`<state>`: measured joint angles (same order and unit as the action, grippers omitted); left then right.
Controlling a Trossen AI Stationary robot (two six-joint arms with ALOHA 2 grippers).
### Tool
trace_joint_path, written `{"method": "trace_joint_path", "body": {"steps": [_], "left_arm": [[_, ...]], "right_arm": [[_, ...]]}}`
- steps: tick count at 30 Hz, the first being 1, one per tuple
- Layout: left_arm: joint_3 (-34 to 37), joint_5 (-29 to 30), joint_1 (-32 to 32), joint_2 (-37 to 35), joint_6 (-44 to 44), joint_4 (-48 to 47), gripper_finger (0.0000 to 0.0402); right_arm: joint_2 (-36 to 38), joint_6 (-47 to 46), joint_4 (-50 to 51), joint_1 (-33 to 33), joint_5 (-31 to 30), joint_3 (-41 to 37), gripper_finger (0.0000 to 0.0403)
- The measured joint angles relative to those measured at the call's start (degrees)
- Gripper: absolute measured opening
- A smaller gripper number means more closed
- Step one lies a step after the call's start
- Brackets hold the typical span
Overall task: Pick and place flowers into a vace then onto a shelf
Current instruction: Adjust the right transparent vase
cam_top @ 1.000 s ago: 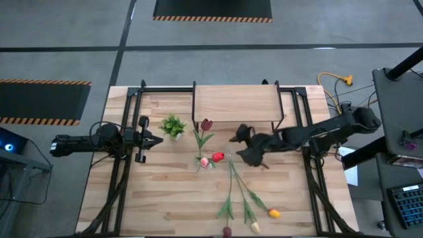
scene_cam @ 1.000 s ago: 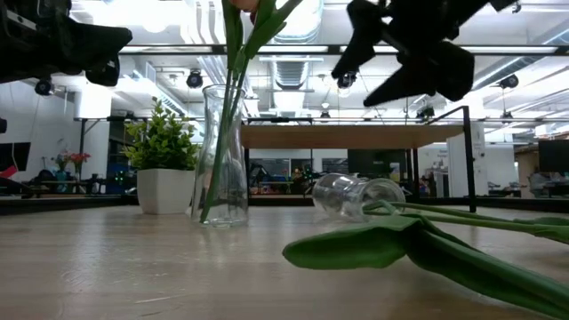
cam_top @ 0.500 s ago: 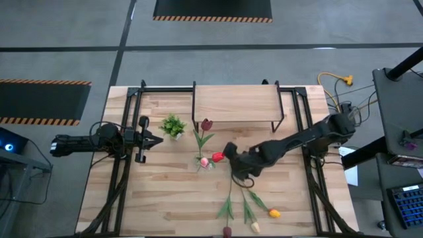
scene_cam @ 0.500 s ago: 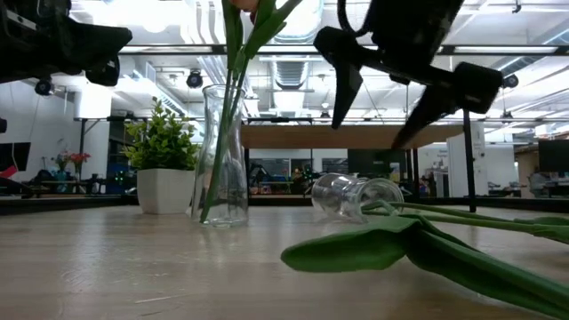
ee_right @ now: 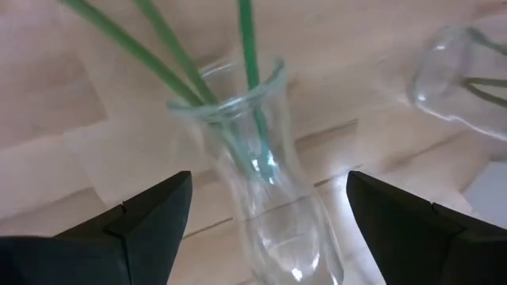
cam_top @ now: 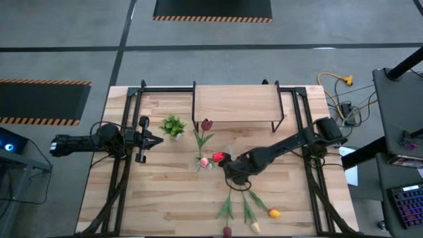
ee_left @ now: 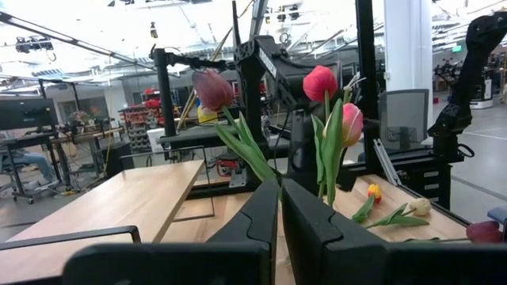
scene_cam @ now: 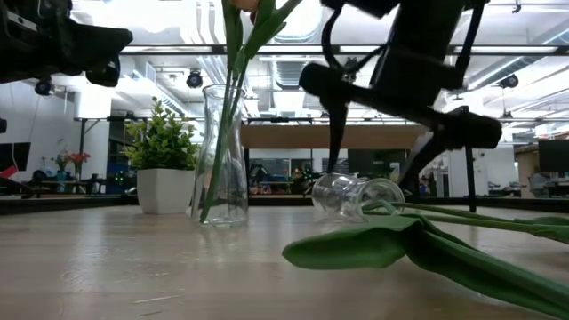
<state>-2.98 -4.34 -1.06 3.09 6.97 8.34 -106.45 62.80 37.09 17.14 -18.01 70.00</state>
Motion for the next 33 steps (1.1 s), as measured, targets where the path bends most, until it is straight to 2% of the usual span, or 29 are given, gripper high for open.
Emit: {"method": "trace_joint_path", "body": {"steps": [10,15,18,27,33], "left_arm": [[0.0,0.0,0.0,0.0,0.01,0.0,0.0003],[0.0,-0.02,0.0,0.0,0.0,0.0,0.0003],[0.0,0.01,0.0,0.0,0.02,0.0,0.0003],[0.0,0.0,0.0,0.0,-0.01,-0.02,0.0003],[0.0,0.0,0.0,0.0,-0.01,-0.01,0.0003]], "right_arm": [[-3.67,9.03,-0.58,-1.86,0.01,0.0,0.0326],[-5.91,10.23,-0.29,-2.34,-0.28,0.17,0.0319],[-6.53,10.0,0.38,-2.42,-0.21,0.2,0.029],[-5.03,2.92,2.14,-3.1,4.31,-0.15,0.0165],[-4.94,-5.48,2.35,-3.65,4.68,-0.15,0.0159]]}}
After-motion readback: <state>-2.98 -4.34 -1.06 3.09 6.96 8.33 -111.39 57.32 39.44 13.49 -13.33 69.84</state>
